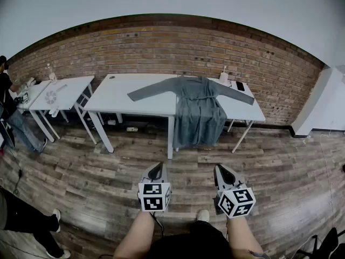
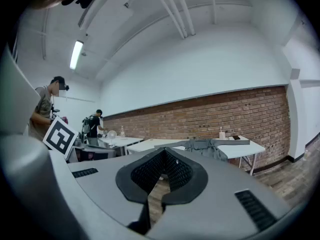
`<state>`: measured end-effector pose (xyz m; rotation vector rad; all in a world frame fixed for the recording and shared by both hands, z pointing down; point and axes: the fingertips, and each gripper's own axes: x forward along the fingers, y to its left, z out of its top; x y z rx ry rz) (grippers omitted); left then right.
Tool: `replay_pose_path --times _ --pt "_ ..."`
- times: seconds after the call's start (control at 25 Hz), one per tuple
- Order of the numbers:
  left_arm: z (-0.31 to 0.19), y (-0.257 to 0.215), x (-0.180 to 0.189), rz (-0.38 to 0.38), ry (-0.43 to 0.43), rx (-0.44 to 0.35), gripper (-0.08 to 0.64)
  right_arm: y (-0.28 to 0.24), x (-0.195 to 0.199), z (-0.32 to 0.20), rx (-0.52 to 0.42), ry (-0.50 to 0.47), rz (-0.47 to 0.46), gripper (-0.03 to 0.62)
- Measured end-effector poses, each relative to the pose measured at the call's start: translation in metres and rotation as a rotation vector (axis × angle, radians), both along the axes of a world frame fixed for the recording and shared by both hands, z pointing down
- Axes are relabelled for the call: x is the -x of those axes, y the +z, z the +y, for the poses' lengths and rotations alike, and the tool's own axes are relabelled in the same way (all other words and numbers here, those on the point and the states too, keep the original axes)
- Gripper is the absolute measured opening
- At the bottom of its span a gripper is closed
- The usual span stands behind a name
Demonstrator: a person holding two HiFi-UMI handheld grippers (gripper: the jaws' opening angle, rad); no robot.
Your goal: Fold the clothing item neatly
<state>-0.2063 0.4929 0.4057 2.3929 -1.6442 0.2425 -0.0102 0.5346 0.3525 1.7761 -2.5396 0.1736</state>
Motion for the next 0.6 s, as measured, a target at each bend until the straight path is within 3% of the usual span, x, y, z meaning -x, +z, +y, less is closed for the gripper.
replay_pose_path --times 0.12,0.32,0.6 --pt "-0.012 0.003 0.005 -0.061 -0.009 -0.020 -0.002 0.002 0.002 -0.015 -0.008 0.003 -0.005 -0.009" --pt "-0.038 0.001 0.007 -0.031 -0.017 -0.012 -0.002 0.004 0.011 -0.047 -0.010 -0.027 0.002 -0.009" --pt "-0.092 -0.005 -0.006 -0.046 -0.023 -0.014 -0.002 -0.006 -0.003 -0.110 -0.026 -0.031 -0.043 -0.009"
